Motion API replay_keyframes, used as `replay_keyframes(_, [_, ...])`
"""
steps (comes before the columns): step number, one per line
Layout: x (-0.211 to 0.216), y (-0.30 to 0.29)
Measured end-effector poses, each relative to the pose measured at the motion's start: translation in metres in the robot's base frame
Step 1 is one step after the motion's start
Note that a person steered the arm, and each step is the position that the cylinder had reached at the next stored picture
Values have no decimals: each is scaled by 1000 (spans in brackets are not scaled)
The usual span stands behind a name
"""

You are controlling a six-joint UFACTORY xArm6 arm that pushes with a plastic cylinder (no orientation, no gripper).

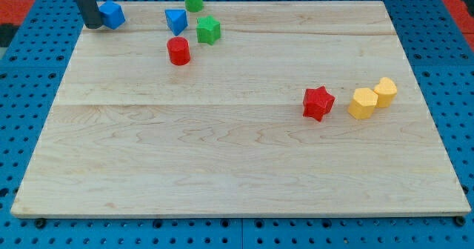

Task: Place the green star at the top center of the board

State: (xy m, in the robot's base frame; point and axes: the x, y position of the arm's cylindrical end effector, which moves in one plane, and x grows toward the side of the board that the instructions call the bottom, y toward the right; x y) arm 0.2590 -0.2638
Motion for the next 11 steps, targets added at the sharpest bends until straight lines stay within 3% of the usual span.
replay_keyframes(1, [2,6])
replay_keyframes(3, [57,81])
replay_keyframes(6, [46,171])
replay_keyframes(11, [10,251])
